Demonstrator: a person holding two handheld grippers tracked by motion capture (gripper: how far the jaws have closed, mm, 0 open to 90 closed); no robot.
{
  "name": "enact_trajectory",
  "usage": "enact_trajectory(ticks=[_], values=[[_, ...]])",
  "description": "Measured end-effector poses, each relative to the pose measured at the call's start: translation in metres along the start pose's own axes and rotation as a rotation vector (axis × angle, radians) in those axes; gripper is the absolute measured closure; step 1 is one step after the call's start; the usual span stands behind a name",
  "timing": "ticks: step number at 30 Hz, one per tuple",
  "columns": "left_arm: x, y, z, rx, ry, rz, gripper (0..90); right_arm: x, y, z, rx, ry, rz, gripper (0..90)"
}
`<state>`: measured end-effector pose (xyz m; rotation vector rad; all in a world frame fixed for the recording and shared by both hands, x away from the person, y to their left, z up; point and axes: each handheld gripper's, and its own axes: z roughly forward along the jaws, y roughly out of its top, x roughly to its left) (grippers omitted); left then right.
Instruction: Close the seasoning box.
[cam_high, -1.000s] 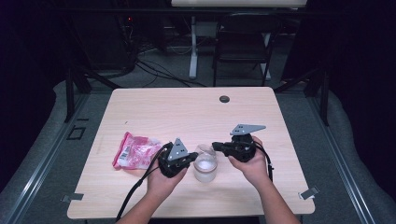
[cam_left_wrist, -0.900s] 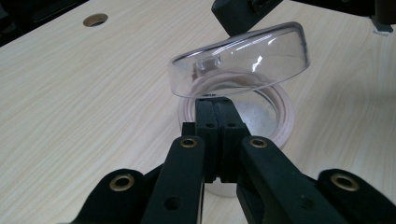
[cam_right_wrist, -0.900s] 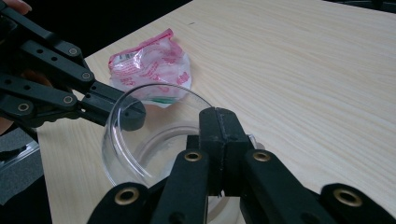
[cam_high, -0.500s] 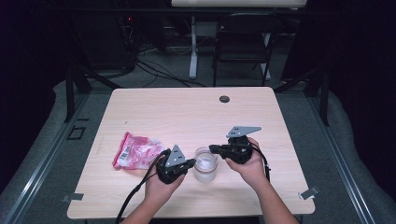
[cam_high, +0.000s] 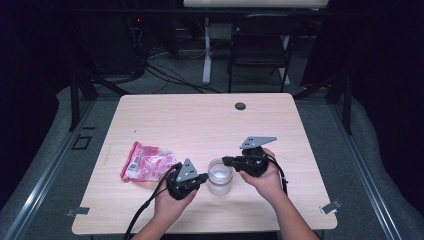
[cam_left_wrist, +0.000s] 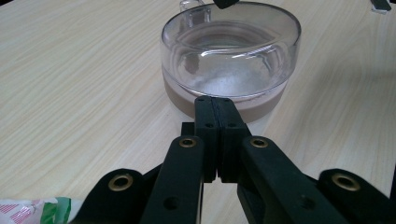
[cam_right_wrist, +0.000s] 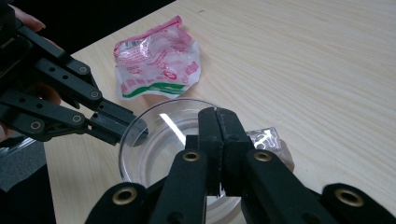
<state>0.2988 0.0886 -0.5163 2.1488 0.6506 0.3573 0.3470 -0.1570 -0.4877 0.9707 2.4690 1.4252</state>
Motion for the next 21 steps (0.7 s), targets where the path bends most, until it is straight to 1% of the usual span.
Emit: enact_trajectory(ticks=[4, 7, 12, 17, 21], values=[[0.0001, -0.0001, 0.0001, 0.002, 0.004, 0.006, 89.2, 0.0001, -0.0001, 0.0003, 0.000, -0.001, -0.001, 89.2], [0.0003, -0.0005, -0.0002, 0.013, 0.006, 0.014, 89.0, 0.0006, -0.0002, 0.0007, 0.001, -0.001, -0.002, 89.0], [0.0033, -0.0034, -0.0028, 0.014, 0.008, 0.004, 88.6, 0.0018, 0.0002, 0.0005, -0.002, -0.004, -0.010, 88.2], [0.0061, -0.0052, -0.0047, 0.018, 0.016, 0.006, 87.6, 0.0021, 0.0003, 0.0008, -0.002, -0.005, -0.013, 88.1], [0.0082, -0.0070, -0.0055, 0.015, 0.020, -0.003, 86.5, 0.0025, 0.0004, 0.0009, 0.002, -0.005, -0.015, 87.7]])
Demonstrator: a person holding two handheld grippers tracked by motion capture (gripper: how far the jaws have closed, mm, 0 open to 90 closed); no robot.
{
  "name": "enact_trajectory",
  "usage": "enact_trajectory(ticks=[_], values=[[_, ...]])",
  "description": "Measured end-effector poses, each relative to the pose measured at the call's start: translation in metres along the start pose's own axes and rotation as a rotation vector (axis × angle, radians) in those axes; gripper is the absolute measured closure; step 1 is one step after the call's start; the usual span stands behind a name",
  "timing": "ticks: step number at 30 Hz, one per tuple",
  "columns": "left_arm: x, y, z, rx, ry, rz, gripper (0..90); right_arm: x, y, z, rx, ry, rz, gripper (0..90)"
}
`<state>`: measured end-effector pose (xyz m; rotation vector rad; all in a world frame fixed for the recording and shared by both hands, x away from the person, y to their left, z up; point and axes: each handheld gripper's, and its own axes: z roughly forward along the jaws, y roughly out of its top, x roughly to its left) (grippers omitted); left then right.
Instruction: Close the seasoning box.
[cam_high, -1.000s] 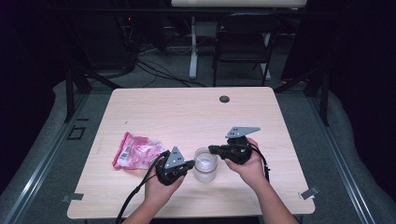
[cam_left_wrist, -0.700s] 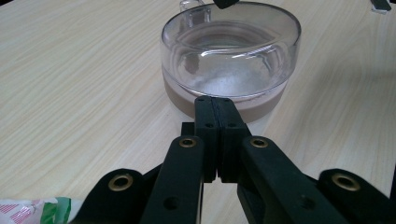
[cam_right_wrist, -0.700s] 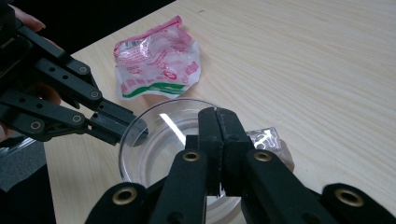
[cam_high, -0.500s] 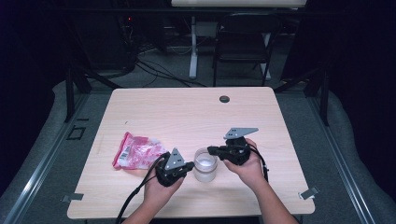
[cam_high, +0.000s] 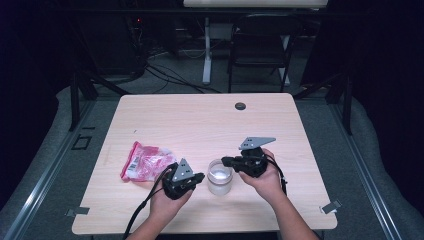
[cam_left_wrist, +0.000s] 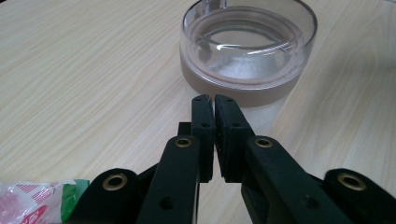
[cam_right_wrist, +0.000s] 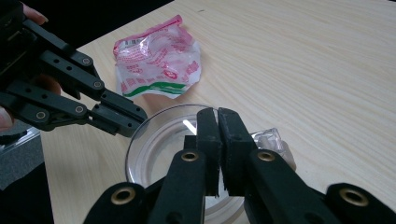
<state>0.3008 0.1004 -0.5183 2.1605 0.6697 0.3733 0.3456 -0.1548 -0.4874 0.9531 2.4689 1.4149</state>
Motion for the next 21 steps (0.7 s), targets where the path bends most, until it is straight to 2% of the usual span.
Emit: enact_trajectory(ticks=[9, 15, 21], values=[[0.004, -0.003, -0.004, 0.001, 0.010, -0.012, 82.4, 0.000, 0.000, -0.001, -0.004, -0.003, 0.000, 85.4], [0.006, -0.004, -0.006, 0.004, 0.015, -0.004, 80.0, 0.002, 0.002, -0.003, -0.004, -0.014, -0.008, 81.2], [0.011, -0.004, -0.013, -0.012, 0.043, -0.011, 73.2, 0.003, 0.006, -0.009, -0.030, -0.024, -0.010, 69.1]])
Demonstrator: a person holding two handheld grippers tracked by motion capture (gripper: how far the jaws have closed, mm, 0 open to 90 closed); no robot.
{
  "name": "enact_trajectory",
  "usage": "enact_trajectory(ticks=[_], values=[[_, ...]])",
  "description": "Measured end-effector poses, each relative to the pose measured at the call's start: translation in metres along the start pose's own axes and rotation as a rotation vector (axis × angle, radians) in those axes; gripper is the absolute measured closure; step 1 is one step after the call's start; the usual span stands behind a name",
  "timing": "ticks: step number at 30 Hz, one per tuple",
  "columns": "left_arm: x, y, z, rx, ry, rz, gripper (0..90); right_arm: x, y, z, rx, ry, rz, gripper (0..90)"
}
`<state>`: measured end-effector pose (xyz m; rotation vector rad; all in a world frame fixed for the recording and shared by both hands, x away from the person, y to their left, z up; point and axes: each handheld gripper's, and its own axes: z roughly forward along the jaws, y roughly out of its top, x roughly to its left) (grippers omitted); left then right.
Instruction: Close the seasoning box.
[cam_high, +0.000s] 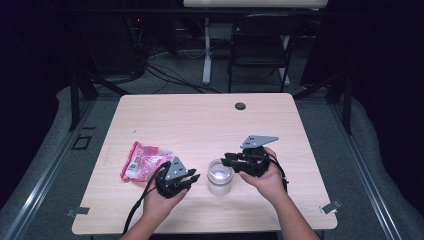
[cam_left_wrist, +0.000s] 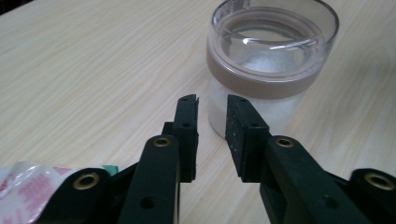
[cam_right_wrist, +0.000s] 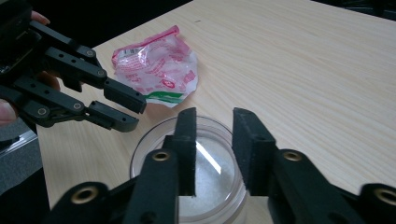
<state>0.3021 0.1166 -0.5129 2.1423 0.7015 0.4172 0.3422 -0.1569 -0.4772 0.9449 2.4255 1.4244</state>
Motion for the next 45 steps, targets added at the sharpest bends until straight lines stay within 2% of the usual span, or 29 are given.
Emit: enact_trajectory(ticks=[6, 11, 20, 23, 31, 35, 39, 45], values=[[0.007, 0.000, -0.007, -0.024, 0.014, -0.025, 63.1, -0.001, 0.001, -0.002, -0.009, -0.025, 0.006, 59.7], [0.014, -0.002, -0.012, -0.049, 0.043, -0.036, 53.5, -0.001, 0.001, -0.002, -0.019, -0.027, 0.016, 57.0], [0.032, -0.008, -0.027, -0.064, 0.092, -0.078, 45.8, -0.003, 0.002, -0.006, -0.032, -0.038, 0.020, 54.9], [0.042, -0.015, -0.034, -0.065, 0.130, -0.096, 44.1, -0.004, 0.002, -0.008, -0.038, -0.043, 0.024, 54.6], [0.061, -0.037, -0.044, -0.044, 0.186, -0.134, 42.0, -0.012, -0.001, -0.010, -0.046, -0.066, 0.051, 54.1], [0.065, -0.048, -0.047, -0.054, 0.211, -0.168, 41.1, -0.017, -0.002, -0.013, -0.047, -0.086, 0.065, 53.5], [0.069, -0.056, -0.046, -0.048, 0.233, -0.175, 40.8, -0.023, -0.006, -0.015, -0.053, -0.114, 0.093, 53.2], [0.074, -0.066, -0.046, -0.046, 0.241, -0.206, 40.6, -0.034, -0.014, -0.014, -0.055, -0.168, 0.131, 53.1]])
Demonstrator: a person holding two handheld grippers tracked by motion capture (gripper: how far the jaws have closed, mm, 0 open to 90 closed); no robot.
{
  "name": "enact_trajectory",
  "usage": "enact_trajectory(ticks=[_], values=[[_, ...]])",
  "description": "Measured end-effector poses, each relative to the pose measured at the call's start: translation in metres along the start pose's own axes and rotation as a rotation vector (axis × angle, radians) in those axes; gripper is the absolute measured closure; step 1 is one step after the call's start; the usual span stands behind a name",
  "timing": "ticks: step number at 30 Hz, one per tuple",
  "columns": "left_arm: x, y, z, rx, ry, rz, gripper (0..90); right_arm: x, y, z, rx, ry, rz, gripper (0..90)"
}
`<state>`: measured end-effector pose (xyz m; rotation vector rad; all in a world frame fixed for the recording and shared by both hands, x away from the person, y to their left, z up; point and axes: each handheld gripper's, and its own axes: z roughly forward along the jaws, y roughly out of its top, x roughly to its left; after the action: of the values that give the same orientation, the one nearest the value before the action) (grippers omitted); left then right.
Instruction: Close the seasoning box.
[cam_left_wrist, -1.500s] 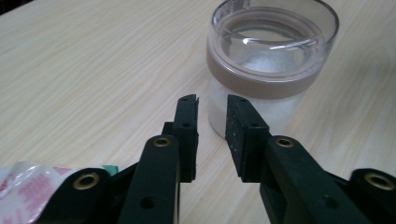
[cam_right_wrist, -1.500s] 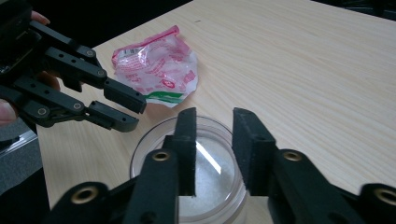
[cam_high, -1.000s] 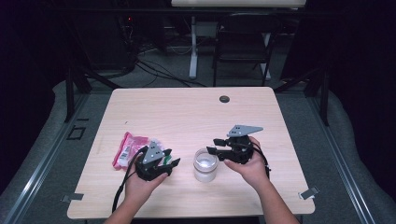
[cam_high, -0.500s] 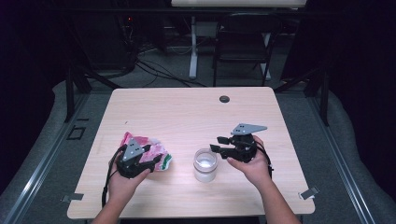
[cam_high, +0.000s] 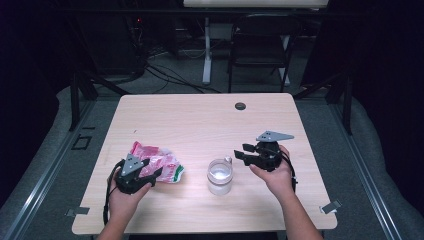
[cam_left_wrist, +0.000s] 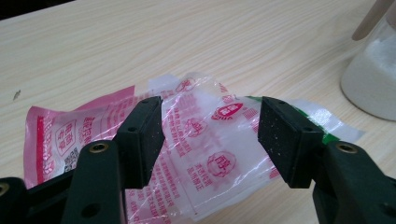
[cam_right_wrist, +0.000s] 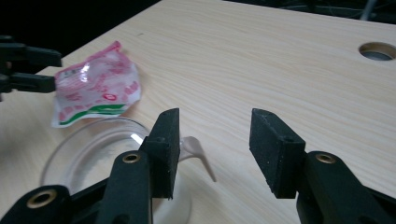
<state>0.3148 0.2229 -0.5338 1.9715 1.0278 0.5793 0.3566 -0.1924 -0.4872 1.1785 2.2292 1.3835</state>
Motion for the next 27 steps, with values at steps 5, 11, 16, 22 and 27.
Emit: enact_trajectory(ticks=[5, 11, 16, 22, 27], values=[[0.003, -0.005, 0.002, 0.008, 0.000, -0.018, 40.6, -0.007, -0.005, 0.003, 0.004, -0.033, 0.025, 53.0], [0.006, -0.009, 0.006, 0.020, 0.003, -0.029, 40.6, -0.018, -0.014, 0.009, 0.023, -0.073, 0.063, 53.4], [0.005, -0.011, 0.008, 0.030, 0.012, -0.019, 40.5, -0.025, -0.022, 0.015, 0.038, -0.084, 0.102, 54.8], [0.003, -0.011, 0.010, 0.039, 0.013, -0.008, 40.5, -0.030, -0.029, 0.019, 0.049, -0.121, 0.115, 54.8], [0.000, -0.011, 0.010, 0.036, 0.003, 0.001, 40.5, -0.035, -0.034, 0.022, 0.057, -0.126, 0.131, 54.8]])
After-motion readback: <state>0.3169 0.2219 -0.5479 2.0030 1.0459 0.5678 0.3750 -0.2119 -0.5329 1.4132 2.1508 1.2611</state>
